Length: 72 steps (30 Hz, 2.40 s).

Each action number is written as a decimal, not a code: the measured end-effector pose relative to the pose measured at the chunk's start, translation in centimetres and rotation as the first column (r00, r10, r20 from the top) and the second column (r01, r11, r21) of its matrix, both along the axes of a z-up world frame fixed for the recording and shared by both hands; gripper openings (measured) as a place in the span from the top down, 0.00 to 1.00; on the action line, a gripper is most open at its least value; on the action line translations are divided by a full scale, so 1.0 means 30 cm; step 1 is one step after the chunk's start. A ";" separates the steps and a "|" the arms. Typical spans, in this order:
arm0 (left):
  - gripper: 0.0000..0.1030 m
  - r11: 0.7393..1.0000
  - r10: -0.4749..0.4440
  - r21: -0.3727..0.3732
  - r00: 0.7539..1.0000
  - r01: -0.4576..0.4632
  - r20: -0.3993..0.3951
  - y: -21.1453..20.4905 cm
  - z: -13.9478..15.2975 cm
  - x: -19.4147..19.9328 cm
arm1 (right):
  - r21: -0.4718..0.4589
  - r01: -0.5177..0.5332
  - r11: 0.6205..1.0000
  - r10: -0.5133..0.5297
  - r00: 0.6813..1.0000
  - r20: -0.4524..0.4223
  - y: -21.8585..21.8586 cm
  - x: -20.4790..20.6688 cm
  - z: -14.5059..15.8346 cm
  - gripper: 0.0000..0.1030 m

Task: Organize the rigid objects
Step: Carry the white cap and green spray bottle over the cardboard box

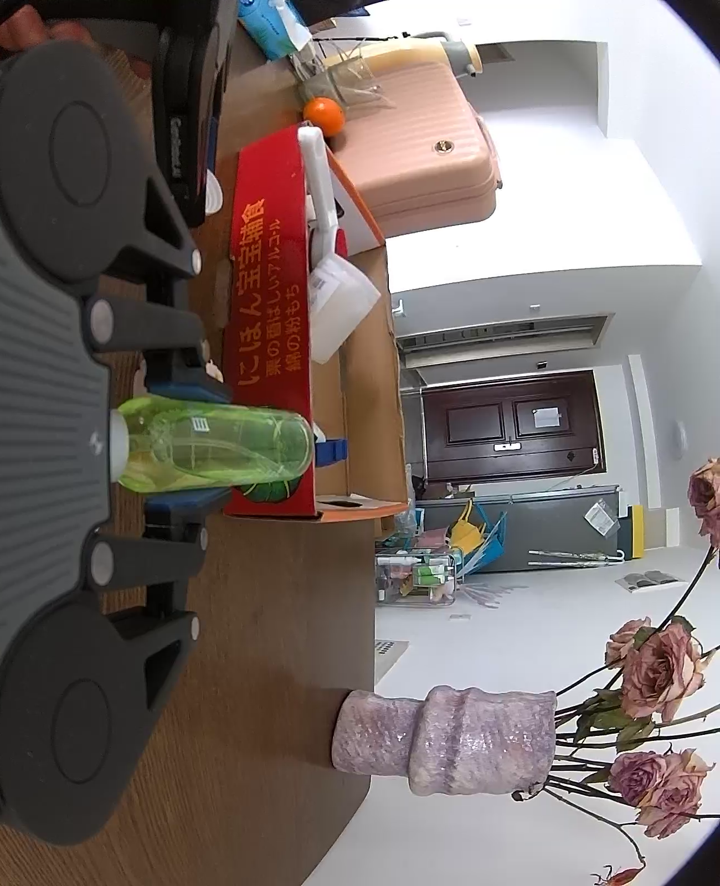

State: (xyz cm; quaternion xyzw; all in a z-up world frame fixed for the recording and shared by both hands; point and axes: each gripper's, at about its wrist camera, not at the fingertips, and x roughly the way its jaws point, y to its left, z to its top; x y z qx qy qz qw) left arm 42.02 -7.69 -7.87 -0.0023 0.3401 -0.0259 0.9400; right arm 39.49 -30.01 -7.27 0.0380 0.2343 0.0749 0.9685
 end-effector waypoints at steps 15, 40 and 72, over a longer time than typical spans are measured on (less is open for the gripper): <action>0.60 0.999 -0.012 -0.044 0.996 0.016 0.086 0.065 0.090 -0.158 | 0.003 -0.027 1.000 0.027 0.999 0.030 0.079 -0.076 0.017 0.70; 0.60 0.994 0.000 -0.105 0.976 0.023 0.218 0.152 0.245 -0.261 | 0.042 -0.025 0.999 0.021 0.996 0.088 0.221 -0.144 0.091 0.70; 0.60 0.992 0.036 -0.127 0.972 -0.006 0.231 0.175 0.266 -0.010 | 0.055 -0.024 0.998 0.017 0.994 0.111 0.270 0.096 0.126 0.70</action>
